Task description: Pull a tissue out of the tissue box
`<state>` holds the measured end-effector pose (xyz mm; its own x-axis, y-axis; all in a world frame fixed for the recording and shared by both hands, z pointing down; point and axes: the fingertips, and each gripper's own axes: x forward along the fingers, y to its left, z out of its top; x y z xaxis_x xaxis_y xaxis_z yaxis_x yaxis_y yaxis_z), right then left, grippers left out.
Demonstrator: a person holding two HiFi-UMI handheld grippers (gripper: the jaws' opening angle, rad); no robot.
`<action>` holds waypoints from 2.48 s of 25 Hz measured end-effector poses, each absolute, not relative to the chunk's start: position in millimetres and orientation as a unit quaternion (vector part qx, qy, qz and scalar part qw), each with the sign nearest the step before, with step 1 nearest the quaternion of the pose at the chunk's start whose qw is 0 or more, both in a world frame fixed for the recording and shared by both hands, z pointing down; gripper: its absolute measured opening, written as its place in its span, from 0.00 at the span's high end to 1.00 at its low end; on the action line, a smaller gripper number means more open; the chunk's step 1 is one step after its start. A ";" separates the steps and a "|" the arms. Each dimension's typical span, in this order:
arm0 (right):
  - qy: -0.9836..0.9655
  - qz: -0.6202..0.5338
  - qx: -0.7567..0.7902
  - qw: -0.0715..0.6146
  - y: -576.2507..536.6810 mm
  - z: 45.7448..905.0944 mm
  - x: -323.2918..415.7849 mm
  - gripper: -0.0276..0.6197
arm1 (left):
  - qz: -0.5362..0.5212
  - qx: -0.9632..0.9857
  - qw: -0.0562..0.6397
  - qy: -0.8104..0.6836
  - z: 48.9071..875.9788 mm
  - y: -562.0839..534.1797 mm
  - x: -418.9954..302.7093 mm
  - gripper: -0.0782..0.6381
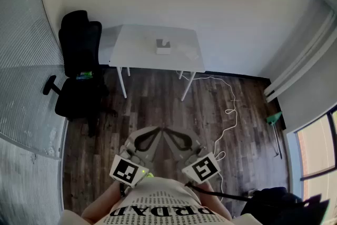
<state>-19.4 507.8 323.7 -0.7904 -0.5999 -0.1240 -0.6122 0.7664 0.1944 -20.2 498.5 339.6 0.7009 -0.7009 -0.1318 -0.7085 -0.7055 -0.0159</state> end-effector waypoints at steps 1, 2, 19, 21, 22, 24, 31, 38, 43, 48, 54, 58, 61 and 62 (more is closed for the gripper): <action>0.940 0.112 -0.322 0.027 505.6 324.3 -21.8 0.95 | 0.059 -0.922 0.032 0.382 339.9 496.8 -22.6 0.88; 0.940 0.111 -0.322 0.026 503.8 324.9 -23.8 0.95 | 0.059 -0.922 0.031 0.382 340.3 495.4 -24.7 0.88; 0.944 0.104 -0.310 0.032 506.1 327.4 -28.3 0.94 | 0.059 -0.921 0.022 0.385 343.9 492.2 -28.9 0.88; 0.944 0.103 -0.311 0.032 505.6 327.9 -29.4 0.94 | 0.061 -0.921 0.023 0.384 343.4 491.6 -30.6 0.88; 0.944 0.102 -0.311 0.032 505.6 328.1 -29.7 0.94 | 0.062 -0.921 0.023 0.384 343.2 491.5 -31.0 0.88; 0.944 0.100 -0.313 0.032 505.1 327.8 -29.2 0.94 | 0.060 -0.921 0.022 0.384 343.0 491.1 -30.6 0.88; 0.944 0.095 -0.315 0.027 501.0 327.7 -28.1 0.94 | 0.055 -0.922 0.022 0.384 341.4 487.2 -29.9 0.88; 0.945 0.092 -0.312 0.029 501.9 332.3 -33.2 0.94 | 0.053 -0.922 0.017 0.383 347.0 488.2 -34.8 0.88; 0.945 0.090 -0.312 0.027 500.2 332.5 -35.0 0.94 | 0.046 -0.922 0.018 0.383 347.1 486.6 -36.6 0.88; 0.944 0.082 -0.318 0.031 499.0 333.7 -31.1 0.94 | 0.042 -0.924 0.021 0.380 348.3 485.5 -32.5 0.88; 0.943 0.079 -0.321 0.028 484.1 345.5 -22.9 0.94 | 0.026 -0.924 0.026 0.380 361.5 470.8 -24.2 0.88; 0.946 0.077 -0.313 0.034 469.5 347.2 -16.0 0.94 | 0.022 -0.921 0.017 0.388 365.5 456.5 -18.1 0.88; 0.947 0.076 -0.308 0.040 453.6 343.1 -10.8 0.94 | 0.019 -0.921 0.017 0.389 363.6 442.0 -13.0 0.88; 0.948 0.073 -0.308 0.042 439.5 341.9 -8.0 0.94 | 0.016 -0.921 0.018 0.389 362.1 428.7 -10.0 0.88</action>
